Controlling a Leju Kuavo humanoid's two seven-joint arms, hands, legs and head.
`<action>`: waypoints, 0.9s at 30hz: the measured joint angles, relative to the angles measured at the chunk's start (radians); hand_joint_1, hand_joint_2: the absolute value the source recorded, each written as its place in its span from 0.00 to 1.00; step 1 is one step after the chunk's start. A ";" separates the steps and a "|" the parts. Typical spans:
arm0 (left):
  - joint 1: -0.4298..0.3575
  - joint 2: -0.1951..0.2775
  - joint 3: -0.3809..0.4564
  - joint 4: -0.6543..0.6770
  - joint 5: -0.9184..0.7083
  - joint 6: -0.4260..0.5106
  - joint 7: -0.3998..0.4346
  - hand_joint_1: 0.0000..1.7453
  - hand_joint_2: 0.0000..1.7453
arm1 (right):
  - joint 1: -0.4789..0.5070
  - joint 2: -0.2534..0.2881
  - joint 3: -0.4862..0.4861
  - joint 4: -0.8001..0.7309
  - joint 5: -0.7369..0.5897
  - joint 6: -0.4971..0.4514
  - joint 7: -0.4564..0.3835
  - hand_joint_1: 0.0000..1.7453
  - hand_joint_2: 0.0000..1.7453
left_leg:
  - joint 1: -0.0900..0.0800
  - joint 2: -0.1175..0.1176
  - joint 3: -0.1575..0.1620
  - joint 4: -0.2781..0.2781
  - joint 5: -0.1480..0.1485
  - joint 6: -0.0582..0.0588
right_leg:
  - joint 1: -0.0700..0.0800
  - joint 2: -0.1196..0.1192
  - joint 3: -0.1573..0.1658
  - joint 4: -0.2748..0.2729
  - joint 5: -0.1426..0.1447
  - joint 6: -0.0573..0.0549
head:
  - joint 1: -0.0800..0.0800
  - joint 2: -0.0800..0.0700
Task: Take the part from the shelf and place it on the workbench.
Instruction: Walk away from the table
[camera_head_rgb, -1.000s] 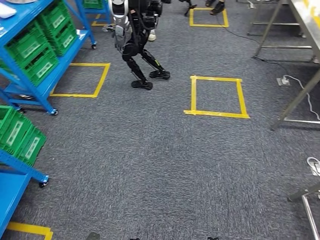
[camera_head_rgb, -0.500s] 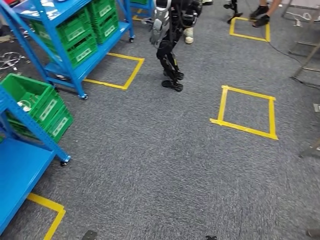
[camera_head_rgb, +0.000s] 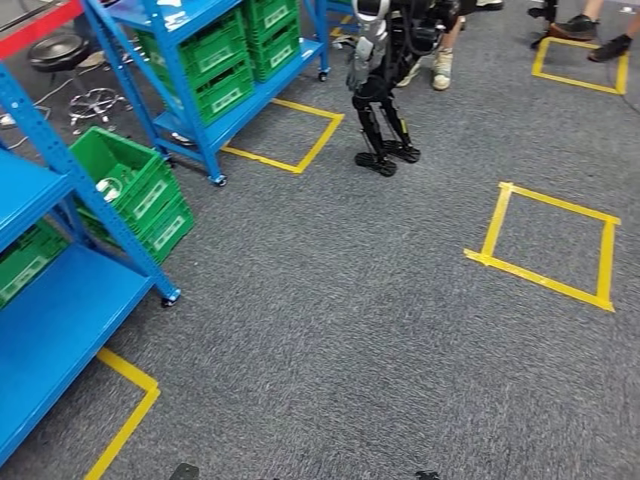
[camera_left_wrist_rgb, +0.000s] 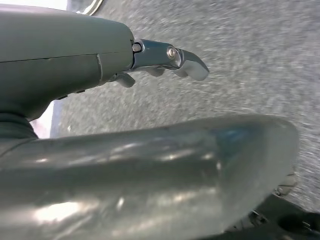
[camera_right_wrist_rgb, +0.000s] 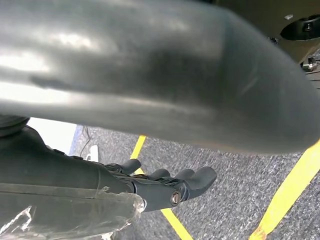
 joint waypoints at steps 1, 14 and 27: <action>0.002 0.000 0.000 0.000 0.002 0.000 0.001 0.00 0.00 | 0.000 0.000 -0.002 0.000 -0.001 0.000 -0.001 0.00 0.00 | 0.000 0.003 0.013 -0.022 0.022 0.001 | 0.000 -0.013 0.001 0.000 -0.001 0.000 | 0.000 0.000; 0.001 -0.011 0.003 0.000 0.013 -0.002 0.005 0.00 0.00 | 0.000 -0.004 -0.003 0.000 0.015 0.001 -0.004 0.00 0.00 | 0.000 -0.007 0.142 -0.280 0.128 0.051 | 0.006 0.031 -0.098 0.261 -0.147 0.052 | 0.012 0.000; 0.002 -0.013 0.003 0.000 0.009 -0.002 0.007 0.00 0.00 | -0.003 -0.016 -0.004 0.000 0.023 0.001 -0.019 0.00 0.00 | 0.002 -0.028 0.072 -0.173 0.072 -0.005 | -0.006 0.064 0.012 -0.002 -0.005 0.007 | 0.002 0.000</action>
